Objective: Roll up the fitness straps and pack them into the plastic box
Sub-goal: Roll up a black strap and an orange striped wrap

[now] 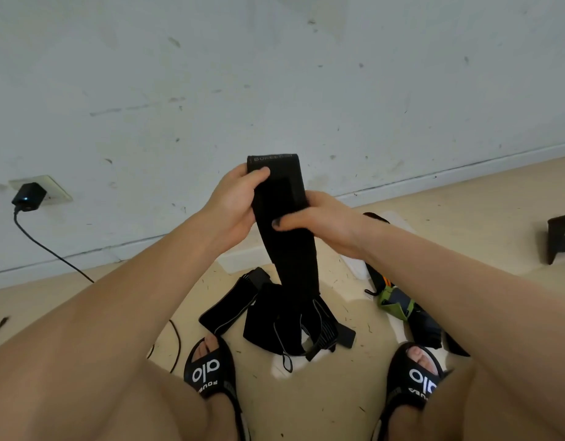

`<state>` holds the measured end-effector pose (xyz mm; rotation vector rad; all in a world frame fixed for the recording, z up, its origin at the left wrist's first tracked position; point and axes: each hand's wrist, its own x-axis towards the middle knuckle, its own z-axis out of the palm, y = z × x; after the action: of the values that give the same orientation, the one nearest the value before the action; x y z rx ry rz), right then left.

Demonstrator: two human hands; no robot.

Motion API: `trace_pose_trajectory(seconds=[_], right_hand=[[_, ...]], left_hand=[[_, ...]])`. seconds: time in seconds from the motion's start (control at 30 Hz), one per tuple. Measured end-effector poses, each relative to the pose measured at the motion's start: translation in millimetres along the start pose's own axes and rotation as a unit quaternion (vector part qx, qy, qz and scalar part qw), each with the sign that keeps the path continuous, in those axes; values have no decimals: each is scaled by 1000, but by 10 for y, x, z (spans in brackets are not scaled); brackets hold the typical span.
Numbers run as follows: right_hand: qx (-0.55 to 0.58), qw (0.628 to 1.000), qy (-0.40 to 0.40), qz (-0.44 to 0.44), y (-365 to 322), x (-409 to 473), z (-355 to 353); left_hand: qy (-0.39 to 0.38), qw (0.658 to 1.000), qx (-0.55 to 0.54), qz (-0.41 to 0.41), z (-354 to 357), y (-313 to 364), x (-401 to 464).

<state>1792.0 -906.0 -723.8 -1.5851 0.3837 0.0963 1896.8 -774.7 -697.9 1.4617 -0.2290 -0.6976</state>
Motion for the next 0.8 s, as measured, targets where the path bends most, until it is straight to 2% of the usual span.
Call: trace_pose_trajectory(seconds=[0.07,0.2,0.33,0.4,0.47,0.53,0.67,0.8], right_hand=[[-42,998,-25,41,125,4,73],[-58,994,-20,90,394,78,137],[-72,989,-12,126,659,77,204],[-65,992,-1,112,695,81,261],[-42,996,15,82,623,113,275],[-10,997,35,65,519,150,249],[28,997,19,64,500,146,219],[-12,992,49,112,694,97,312]], left_hand=[[19,999,-29,-5,3,40,5],[46,998,-39,-4,-43,116,-20],[111,984,-138,5,-178,202,1],[60,992,-113,-20,-273,196,-9],[-14,998,-11,-56,-334,107,-47],[-51,994,62,-68,-327,26,-103],[-39,999,2,-34,-214,19,-109],[15,994,-107,-18,-143,92,-59]])
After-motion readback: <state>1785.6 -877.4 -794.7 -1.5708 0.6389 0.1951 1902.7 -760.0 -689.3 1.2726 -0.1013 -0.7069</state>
